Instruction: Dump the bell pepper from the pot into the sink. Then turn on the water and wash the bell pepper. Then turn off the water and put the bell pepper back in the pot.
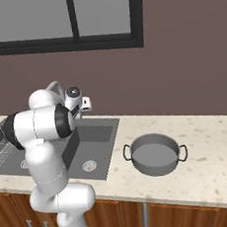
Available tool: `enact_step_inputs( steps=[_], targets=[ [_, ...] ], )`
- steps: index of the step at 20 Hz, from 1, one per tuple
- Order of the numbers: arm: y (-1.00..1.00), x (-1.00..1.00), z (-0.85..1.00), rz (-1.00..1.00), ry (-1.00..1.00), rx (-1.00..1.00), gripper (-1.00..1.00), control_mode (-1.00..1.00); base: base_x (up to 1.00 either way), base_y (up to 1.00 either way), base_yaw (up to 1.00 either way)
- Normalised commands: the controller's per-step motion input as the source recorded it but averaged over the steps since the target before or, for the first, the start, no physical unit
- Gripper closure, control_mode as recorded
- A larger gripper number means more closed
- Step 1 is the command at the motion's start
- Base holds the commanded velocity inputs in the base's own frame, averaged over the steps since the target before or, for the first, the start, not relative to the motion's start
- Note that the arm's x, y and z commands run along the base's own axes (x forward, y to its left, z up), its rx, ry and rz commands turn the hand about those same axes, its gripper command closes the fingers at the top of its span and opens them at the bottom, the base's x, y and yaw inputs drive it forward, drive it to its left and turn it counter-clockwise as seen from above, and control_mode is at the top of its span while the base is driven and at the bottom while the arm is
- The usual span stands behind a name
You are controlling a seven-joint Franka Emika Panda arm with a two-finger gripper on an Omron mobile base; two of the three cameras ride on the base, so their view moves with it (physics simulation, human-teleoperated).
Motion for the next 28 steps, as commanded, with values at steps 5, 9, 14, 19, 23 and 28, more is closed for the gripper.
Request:
enact_step_inputs(
  steps=[5,9,14,19,23,28],
  targets=[
    [0.05,0.31,-0.12,0.00,-0.01,0.00,-1.00,-1.00,0.00,0.00,0.00],
    [0.04,0.25,-0.15,0.00,-0.02,0.00,-1.00,-1.00,0.00,0.00,0.00],
    [0.05,0.25,-0.13,0.00,-0.04,0.00,-1.00,-1.00,0.00,0.00,0.00],
    [0.06,0.27,-0.11,0.00,-0.04,0.00,-1.00,-1.00,0.00,0.00,0.00],
    [0.07,0.30,-0.10,0.00,-0.04,0.00,-1.00,-1.00,0.00,0.00,0.00],
    [0.00,0.27,-0.08,0.00,-0.01,0.00,-1.00,-1.00,0.00,0.00,0.00]
  ],
)
